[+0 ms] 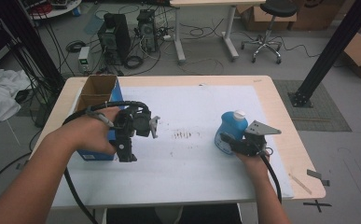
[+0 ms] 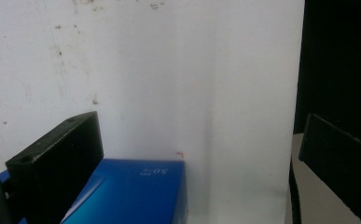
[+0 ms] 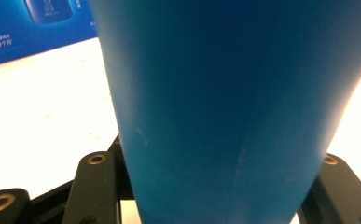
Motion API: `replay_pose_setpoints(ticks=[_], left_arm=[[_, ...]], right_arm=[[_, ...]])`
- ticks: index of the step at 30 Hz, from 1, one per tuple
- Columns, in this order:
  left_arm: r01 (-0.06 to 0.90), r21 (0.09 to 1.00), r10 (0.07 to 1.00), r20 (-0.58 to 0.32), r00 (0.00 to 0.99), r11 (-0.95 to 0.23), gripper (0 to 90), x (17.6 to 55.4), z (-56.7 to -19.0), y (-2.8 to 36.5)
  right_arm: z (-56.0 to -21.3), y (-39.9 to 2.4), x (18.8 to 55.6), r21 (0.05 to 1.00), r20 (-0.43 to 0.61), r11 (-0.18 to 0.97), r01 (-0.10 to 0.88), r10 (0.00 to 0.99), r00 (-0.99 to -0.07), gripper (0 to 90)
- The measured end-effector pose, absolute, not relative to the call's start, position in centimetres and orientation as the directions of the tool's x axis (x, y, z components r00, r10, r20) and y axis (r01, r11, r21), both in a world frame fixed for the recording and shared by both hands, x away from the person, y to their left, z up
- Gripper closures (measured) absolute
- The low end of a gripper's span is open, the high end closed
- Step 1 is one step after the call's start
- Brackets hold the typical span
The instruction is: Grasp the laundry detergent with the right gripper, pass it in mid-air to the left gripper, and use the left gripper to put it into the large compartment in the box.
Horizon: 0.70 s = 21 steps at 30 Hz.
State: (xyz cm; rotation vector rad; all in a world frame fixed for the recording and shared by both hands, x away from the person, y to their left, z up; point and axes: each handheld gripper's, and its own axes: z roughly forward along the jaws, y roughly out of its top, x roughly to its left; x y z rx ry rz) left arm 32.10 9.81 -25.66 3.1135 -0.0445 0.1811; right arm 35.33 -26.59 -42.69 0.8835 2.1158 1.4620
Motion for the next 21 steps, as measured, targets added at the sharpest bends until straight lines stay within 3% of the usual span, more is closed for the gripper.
replay_pose_setpoints(ticks=[9,21], left_arm=[[-0.037,0.018,-0.035,0.121,0.992,-0.999,0.1,32.3,-25.3,9.2],[-0.052,0.017,-0.049,0.13,0.99,-0.998,0.1,32.7,-24.1,8.0]], right_arm=[[-40.4,-26.4,35.4,0.922,-0.014,0.306,0.235,0.634,-0.773,45.2],[-34.9,-24.6,35.2,0.904,-0.042,0.402,0.147,0.425,-0.904,45.3]])
